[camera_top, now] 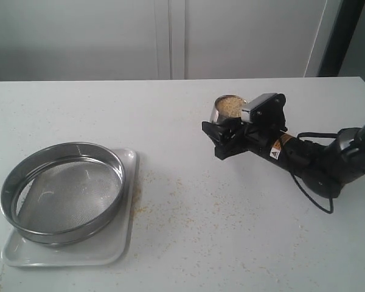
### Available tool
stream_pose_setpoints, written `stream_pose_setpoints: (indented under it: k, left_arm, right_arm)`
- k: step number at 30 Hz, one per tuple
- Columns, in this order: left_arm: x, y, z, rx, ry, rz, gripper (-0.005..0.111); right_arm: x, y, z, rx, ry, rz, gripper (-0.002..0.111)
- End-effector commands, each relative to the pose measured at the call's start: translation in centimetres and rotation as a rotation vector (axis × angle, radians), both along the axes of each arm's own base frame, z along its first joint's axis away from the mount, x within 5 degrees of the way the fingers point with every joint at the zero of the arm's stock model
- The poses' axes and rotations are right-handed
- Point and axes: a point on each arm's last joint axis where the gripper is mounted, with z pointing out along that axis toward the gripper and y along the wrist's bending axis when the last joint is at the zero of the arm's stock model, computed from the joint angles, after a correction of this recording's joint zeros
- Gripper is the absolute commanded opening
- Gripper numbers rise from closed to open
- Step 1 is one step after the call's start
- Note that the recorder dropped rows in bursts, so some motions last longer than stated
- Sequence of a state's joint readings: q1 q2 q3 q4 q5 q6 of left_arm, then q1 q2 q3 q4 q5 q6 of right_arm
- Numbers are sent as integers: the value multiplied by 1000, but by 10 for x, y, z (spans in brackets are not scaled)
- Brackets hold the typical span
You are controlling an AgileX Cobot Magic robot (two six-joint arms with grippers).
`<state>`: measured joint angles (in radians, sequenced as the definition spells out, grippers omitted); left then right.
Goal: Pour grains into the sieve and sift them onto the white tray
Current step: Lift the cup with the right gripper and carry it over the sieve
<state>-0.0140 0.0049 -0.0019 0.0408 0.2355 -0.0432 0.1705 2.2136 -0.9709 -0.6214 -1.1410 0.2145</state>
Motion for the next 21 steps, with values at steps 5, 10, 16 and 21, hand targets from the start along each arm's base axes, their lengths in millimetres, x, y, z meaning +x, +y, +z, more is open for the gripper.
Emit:
stream_pose_setpoints:
  k: [5,10,16,21]
  left_arm:
    - [0,0,0,-12,-5,3,0]
    - [0,0,0,-12,-5,3,0]
    - [0,0,0,-12,-5,3,0]
    - [0,0,0,-12,-5,3,0]
  right_arm:
    - [-21,4,43,-30,-77,67,0]
    - [-35,17,59,-40,-58,132,0]
    - [-49,43,76,-34,-52,219,0]
    - [-62,64,86,-41,-36,266,0]
